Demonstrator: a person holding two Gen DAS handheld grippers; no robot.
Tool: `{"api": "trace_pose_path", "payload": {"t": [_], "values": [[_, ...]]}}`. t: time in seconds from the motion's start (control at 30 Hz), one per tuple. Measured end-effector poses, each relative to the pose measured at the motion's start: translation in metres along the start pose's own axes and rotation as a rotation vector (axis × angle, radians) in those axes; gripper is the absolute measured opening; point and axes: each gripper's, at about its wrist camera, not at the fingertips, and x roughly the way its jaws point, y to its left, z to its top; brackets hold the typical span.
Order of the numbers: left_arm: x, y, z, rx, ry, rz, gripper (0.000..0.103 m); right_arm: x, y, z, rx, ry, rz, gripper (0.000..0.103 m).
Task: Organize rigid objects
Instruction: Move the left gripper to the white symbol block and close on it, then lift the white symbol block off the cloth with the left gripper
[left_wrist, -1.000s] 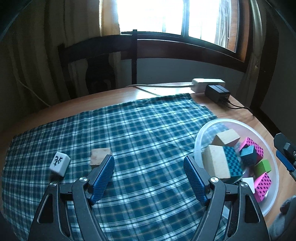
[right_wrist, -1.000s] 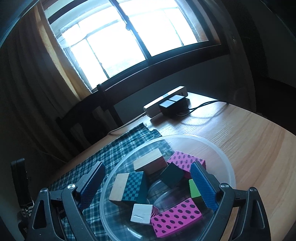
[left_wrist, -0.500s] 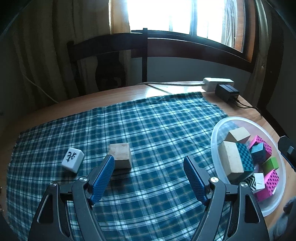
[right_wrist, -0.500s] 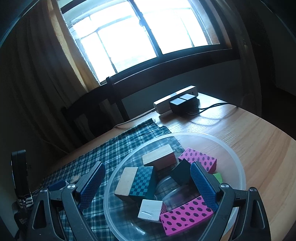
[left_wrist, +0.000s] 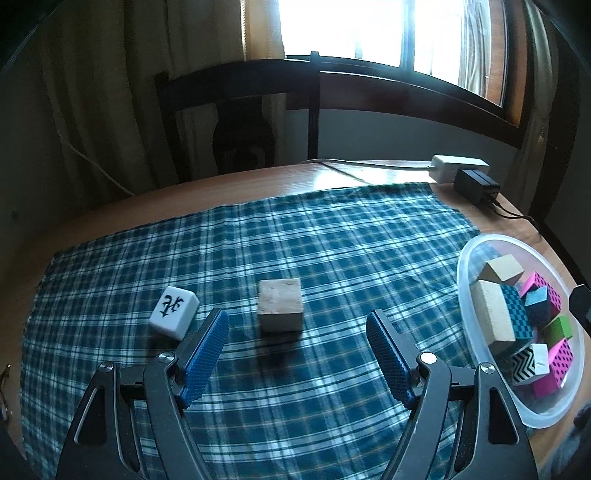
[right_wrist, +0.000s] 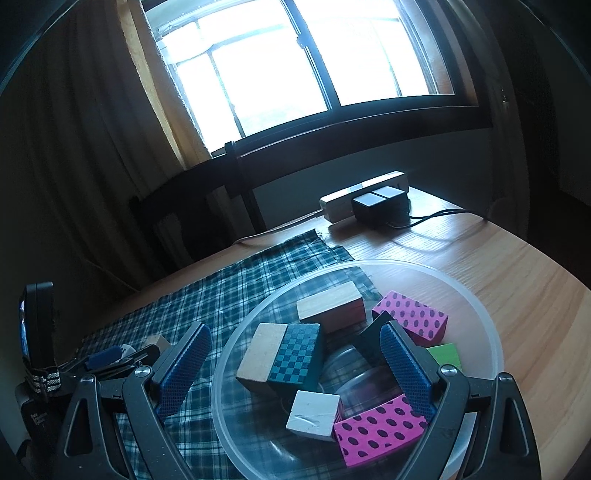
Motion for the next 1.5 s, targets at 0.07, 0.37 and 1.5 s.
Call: {"api": "trace_pose_path", "payload": {"t": [0.07, 0.37, 1.5], "values": [[0.001, 0.003, 0.0, -0.004, 0.002, 0.006, 0.078, 0.0, 0.002, 0.0, -0.005, 0.0, -0.004, 0.095], [0.004, 0.026, 0.002, -0.045, 0.009, 0.036, 0.078, -0.001, 0.016, -0.005, -0.027, 0.003, 0.02, 0.095], [0.041, 0.127, -0.011, -0.188, 0.099, 0.044, 0.037, 0.002, 0.059, -0.025, -0.135, 0.057, 0.098, 0.095]]}}
